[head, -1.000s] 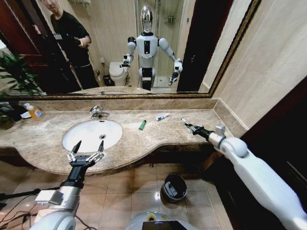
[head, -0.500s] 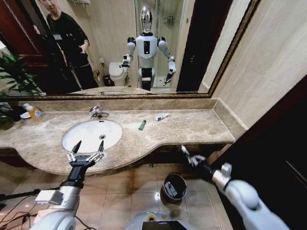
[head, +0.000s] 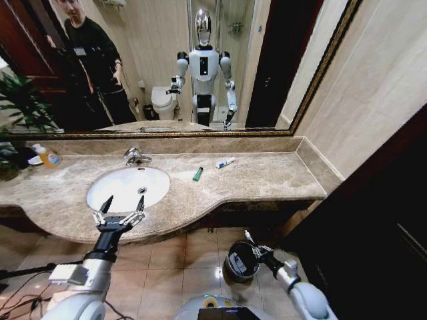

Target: Pick up the trash from the sink and place it in the trash bin.

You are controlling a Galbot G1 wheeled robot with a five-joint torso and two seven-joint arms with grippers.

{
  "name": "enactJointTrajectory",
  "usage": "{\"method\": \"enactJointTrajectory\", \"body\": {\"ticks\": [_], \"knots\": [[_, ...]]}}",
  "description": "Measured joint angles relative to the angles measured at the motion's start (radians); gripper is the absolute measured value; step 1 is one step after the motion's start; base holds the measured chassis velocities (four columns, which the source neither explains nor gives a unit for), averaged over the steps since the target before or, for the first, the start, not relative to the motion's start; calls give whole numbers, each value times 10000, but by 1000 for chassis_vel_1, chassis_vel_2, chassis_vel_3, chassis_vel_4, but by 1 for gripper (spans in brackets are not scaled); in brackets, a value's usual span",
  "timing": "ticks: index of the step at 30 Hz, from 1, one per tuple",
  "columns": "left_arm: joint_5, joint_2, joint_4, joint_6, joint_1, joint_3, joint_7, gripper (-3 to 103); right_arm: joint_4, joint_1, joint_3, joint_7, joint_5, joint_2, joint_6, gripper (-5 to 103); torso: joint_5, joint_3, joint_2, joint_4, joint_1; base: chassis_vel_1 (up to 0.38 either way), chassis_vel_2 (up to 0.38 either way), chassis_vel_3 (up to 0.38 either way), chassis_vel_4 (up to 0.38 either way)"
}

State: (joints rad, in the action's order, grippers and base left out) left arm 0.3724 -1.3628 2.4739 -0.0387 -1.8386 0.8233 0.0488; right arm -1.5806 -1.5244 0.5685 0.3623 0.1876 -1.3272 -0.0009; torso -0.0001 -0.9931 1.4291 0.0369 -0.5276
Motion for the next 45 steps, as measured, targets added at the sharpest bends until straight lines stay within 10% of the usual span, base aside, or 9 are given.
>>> {"method": "enactJointTrajectory", "body": {"ticks": [29, 45], "knots": [[0, 0, 0, 0, 0, 0, 0, 100, 4660, 2134, 18, -1047, -2084, -1397, 1111, 2, 1, 0, 0, -1, 0, 0, 0, 0, 0], [0, 0, 0, 0, 0, 0, 0, 100, 4285, 1914, 0, -1496, -2212, -1253, 945, 61, 0, 0, 0, -1, 0, 0, 0, 0, 0]]}}
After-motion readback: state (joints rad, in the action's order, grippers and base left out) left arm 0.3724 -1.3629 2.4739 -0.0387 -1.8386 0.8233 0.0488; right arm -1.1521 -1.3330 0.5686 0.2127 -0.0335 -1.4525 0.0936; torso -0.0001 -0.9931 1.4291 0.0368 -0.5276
